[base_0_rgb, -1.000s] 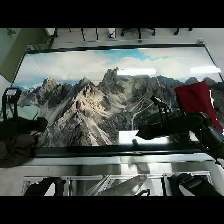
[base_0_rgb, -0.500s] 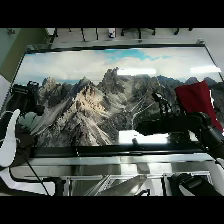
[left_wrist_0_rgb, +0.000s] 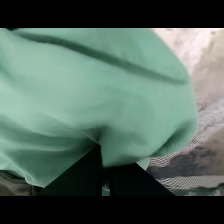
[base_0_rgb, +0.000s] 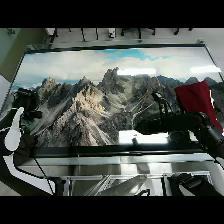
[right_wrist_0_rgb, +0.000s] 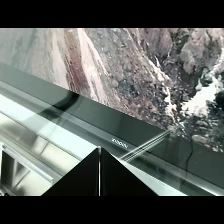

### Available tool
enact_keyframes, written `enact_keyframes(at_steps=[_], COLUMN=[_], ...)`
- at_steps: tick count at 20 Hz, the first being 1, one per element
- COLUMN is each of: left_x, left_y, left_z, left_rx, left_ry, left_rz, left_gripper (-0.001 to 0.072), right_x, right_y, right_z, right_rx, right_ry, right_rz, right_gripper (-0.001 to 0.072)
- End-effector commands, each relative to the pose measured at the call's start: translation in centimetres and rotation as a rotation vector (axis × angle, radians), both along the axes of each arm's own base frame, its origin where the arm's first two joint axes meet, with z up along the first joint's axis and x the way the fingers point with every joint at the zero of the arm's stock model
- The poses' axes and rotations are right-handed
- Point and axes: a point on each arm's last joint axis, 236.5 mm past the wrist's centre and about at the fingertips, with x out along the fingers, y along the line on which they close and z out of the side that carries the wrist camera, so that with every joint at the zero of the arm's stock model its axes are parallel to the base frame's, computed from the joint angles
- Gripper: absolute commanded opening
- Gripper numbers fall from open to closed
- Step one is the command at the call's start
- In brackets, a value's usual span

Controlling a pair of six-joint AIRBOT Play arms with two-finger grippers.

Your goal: Fold the shirts.

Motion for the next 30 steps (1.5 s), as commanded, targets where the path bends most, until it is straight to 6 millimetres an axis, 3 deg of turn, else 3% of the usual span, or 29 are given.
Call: enact_keyframes(at_steps=[1, 3, 4, 7, 9, 11, 14, 16, 17, 18, 19, 20, 22, 24, 26, 28, 30], left_x=[2.3, 5.5, 6.7, 8.1, 6.6, 3.8, -0.9, -3.3, -4.1, -4.6, -5.1, -5.3, -4.8, -3.9, -4.0, -6.1, -9.7], left_y=[-1.5, -5.4, -8.5, -21.0, -29.5, -35.9, -42.0, -45.1, -46.5, -47.5, -48.3, -48.7, -48.1, -45.6, -41.4, -38.1, -37.2], left_z=[4.1, 9.6, 12.7, 21.6, 25.1, 24.5, 18.9, 15.5, 14.2, 13.3, 12.6, 12.4, 13.6, 15.9, 16.5, 14.8, 11.4], left_rx=[0.019, -0.022, -0.090, -0.419, -0.650, -0.778, -0.815, -0.828, -0.839, -0.846, -0.852, -0.855, -0.843, -0.824, -0.807, -0.871, -1.011], left_ry=[-0.117, -0.272, -0.351, -0.582, -0.644, -0.567, -0.370, -0.300, -0.292, -0.293, -0.293, -0.294, -0.302, -0.292, -0.267, -0.221, -0.178], left_rz=[-0.065, -0.116, -0.144, -0.284, -0.391, -0.477, -0.583, -0.637, -0.640, -0.659, -0.677, -0.674, -0.675, -0.650, -0.556, -0.417, -0.271], left_gripper=[0.0013, 0.0012, 0.0012, 0.0012, 0.0013, 0.0013, 0.0013, 0.0013, 0.0014, 0.0097, 0.0451, 0.0663, 0.0666, 0.0666, 0.0666, 0.0666, 0.0666], right_x=[-0.1, -0.2, -0.2, -0.2, -0.1, 0.4, 1.8, 2.8, 3.2, 3.5, 3.7, 3.9, 4.0, 3.7, 2.5, 1.0, -0.4], right_y=[0.4, 0.9, 0.9, 0.9, 0.7, 0.1, -1.7, -3.1, -3.7, -4.2, -4.6, -4.9, -5.1, -5.2, -6.1, -6.8, -6.3], right_z=[0.3, 0.7, 0.7, 0.7, 0.7, 0.7, 0.8, 0.8, 0.8, 0.8, 0.8, 0.8, 0.7, 0.2, -1.2, -3.1, -5.4], right_rx=[0.025, 0.050, 0.052, 0.052, 0.051, 0.052, 0.055, 0.057, 0.058, 0.058, 0.057, 0.057, 0.051, 0.030, -0.039, -0.086, -0.064], right_ry=[0.010, 0.018, 0.019, 0.018, 0.020, 0.025, 0.023, 0.023, 0.022, 0.023, 0.023, 0.022, 0.019, 0.017, 0.057, 0.117, 0.181], right_rz=[-0.004, -0.008, -0.008, -0.009, -0.014, -0.043, -0.110, -0.165, -0.186, -0.203, -0.215, -0.225, -0.225, -0.191, -0.148, -0.122, -0.139], right_gripper=[0.0021, 0.0020, 0.0020, 0.0020, 0.0020, 0.0021, 0.0062, 0.0441, 0.0506, 0.0508, 0.0508, 0.0509, 0.0510, 0.0522, 0.0654, 0.0650, 0.0646])
